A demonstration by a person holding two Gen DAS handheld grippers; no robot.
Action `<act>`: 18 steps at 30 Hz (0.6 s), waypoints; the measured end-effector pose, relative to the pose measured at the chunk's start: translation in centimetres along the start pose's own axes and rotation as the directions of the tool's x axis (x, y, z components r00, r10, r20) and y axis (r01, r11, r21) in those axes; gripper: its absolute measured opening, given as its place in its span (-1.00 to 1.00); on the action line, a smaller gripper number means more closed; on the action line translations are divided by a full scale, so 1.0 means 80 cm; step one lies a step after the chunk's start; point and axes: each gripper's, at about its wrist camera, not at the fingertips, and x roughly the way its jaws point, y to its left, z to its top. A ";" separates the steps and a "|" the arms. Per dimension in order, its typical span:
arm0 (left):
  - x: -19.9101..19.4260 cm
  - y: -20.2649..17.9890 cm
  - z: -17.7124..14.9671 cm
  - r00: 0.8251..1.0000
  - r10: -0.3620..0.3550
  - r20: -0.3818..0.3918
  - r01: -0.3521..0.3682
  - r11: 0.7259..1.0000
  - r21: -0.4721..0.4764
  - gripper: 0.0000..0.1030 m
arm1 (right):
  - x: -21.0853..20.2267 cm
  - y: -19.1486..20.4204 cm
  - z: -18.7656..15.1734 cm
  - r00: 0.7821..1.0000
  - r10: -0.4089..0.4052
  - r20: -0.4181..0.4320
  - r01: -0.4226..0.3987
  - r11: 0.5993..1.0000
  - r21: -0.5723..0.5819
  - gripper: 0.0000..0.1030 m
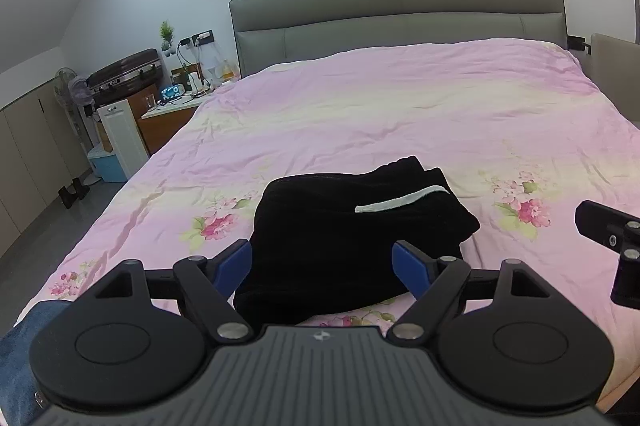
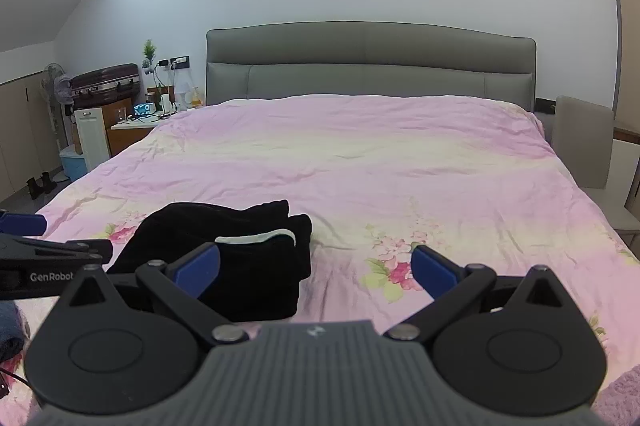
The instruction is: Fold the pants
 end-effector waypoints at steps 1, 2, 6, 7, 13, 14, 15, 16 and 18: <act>0.000 0.000 0.000 1.000 -0.004 -0.003 0.004 1.000 -0.002 0.81 | -0.001 0.000 0.000 1.000 0.004 -0.003 -0.004 1.000 0.002 0.91; -0.001 0.000 -0.001 1.000 -0.009 -0.007 0.009 1.000 -0.007 0.81 | -0.002 0.000 0.000 1.000 0.005 -0.005 -0.005 1.000 0.002 0.91; -0.003 -0.001 -0.001 1.000 -0.018 -0.012 0.018 1.000 -0.010 0.81 | -0.006 -0.002 0.002 1.000 0.002 0.003 -0.002 1.000 -0.006 0.91; -0.004 -0.001 -0.001 1.000 -0.017 -0.011 0.017 1.000 -0.010 0.81 | -0.007 -0.002 0.003 1.000 0.003 0.005 -0.003 1.000 -0.005 0.91; -0.006 -0.001 0.000 1.000 -0.026 -0.013 0.025 1.000 -0.013 0.81 | -0.007 -0.004 0.003 1.000 0.011 0.002 -0.011 1.000 0.000 0.91; -0.006 -0.001 0.000 1.000 -0.024 -0.012 0.024 1.000 -0.014 0.81 | -0.007 -0.005 0.003 1.000 0.012 0.002 -0.012 1.000 0.000 0.91; -0.006 -0.001 0.000 1.000 -0.024 -0.010 0.024 1.000 -0.014 0.81 | -0.007 -0.005 0.003 1.000 0.012 0.002 -0.012 1.000 0.000 0.91; -0.007 -0.001 0.001 1.000 -0.024 -0.010 0.024 1.000 -0.014 0.81 | -0.007 -0.005 0.003 1.000 0.012 0.002 -0.012 1.000 0.000 0.91; -0.007 0.000 0.001 1.000 -0.026 -0.010 0.026 1.000 -0.014 0.81 | -0.006 -0.005 0.003 1.000 0.012 0.002 -0.012 1.000 -0.001 0.91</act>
